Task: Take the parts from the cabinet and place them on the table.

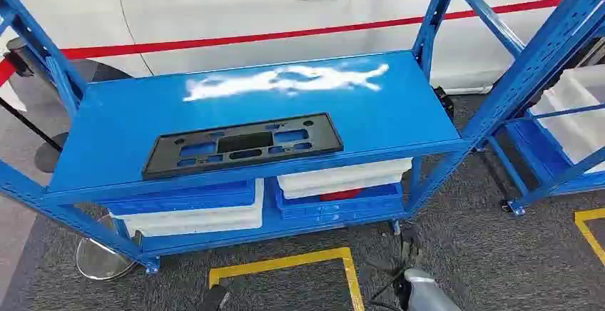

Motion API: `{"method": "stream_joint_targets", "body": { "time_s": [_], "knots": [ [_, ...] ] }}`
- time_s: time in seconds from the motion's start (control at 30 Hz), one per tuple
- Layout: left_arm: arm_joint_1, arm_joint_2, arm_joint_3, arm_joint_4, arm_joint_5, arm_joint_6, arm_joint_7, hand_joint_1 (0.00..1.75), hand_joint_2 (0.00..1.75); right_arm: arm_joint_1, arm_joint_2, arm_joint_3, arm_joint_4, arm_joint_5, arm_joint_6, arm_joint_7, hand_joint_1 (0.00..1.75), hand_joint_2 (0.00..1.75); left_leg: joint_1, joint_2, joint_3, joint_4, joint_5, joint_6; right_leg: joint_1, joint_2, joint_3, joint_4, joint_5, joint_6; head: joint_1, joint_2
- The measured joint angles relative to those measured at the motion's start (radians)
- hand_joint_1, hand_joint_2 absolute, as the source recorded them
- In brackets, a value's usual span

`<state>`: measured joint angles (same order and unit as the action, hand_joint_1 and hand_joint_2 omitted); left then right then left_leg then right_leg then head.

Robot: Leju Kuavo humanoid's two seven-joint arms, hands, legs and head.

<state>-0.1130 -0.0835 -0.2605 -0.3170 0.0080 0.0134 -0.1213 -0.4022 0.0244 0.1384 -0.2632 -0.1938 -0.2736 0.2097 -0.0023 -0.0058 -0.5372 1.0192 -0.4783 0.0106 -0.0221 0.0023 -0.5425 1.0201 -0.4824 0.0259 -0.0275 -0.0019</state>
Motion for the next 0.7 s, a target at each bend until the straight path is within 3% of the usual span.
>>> {"method": "stream_joint_targets", "body": {
  "time_s": [0.27, 0.7],
  "knots": [
    [0.004, 0.007, 0.017, 0.016, 0.061, 0.033, -0.076, 0.0, 0.0, 0.097, 0.032, -0.121, -0.126, 0.027, 0.009, -0.138, 0.0, 1.75, 0.0, 0.0, -0.004, 0.0, 0.0, 0.0, 0.0, 0.001, -0.004, 0.0, 0.0, 0.0, 0.0, 0.0],
    [0.01, 0.03, 0.092, 0.032, 0.133, 0.073, -0.183, 0.0, 0.0, 0.241, 0.081, -0.269, -0.498, 0.073, 0.051, -0.301, 0.0, 1.75, 0.0, 0.0, -0.004, 0.0, 0.001, 0.0, 0.0, 0.001, -0.004, 0.0, 0.0, 0.0, 0.0, 0.0]
  ]
}}
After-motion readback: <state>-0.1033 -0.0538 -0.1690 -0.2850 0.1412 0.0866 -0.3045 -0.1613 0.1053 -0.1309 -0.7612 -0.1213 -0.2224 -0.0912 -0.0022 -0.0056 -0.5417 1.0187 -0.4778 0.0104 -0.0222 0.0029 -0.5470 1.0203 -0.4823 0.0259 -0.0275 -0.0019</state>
